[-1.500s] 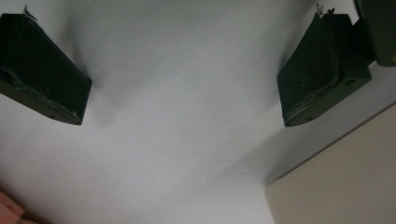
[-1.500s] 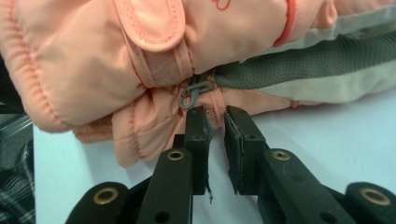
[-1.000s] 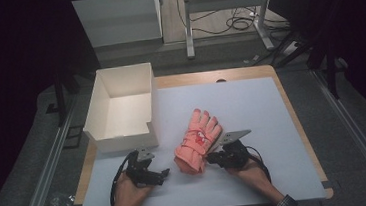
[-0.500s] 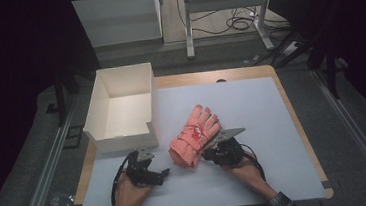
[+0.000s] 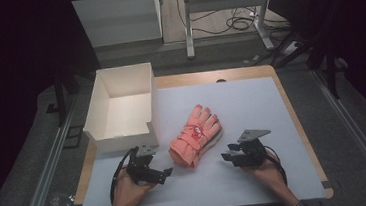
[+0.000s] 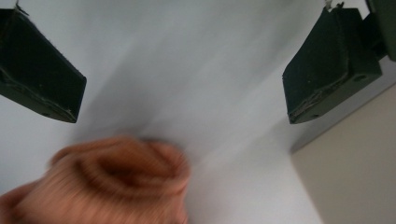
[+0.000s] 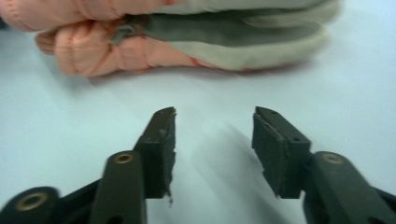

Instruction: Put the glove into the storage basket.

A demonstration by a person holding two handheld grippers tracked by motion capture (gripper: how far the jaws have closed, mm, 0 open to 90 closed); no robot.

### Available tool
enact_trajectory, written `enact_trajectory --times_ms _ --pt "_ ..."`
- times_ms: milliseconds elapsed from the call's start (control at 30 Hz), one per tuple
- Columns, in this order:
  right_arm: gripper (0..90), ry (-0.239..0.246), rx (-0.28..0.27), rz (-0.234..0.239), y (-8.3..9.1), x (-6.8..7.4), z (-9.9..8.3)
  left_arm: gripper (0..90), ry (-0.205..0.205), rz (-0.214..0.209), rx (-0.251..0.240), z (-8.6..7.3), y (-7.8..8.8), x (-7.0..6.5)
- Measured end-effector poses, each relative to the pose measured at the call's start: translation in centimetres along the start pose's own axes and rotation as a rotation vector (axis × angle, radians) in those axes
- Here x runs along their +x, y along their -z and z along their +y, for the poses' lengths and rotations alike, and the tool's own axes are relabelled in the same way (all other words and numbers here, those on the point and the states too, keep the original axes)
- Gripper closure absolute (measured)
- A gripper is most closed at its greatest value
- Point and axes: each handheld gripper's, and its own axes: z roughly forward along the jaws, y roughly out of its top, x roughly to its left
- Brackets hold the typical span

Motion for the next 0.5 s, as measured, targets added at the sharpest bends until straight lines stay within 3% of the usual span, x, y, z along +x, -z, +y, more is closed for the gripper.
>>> enact_trajectory --times_ms 133,233,500 --pt "34.8 -0.025 0.004 -0.027 1.0 -1.1 -0.7 0.0 -0.01 -0.022 0.004 1.5 0.6 -0.6" --pt "29.2 -0.016 0.027 -0.051 1.5 -1.5 -1.1 0.0 -0.023 -0.036 0.005 2.9 0.7 -1.0" --pt "24.6 -0.061 0.025 -0.126 2.9 -3.0 -2.5 0.0 -0.048 -0.04 0.019 6.8 -0.3 -2.0"
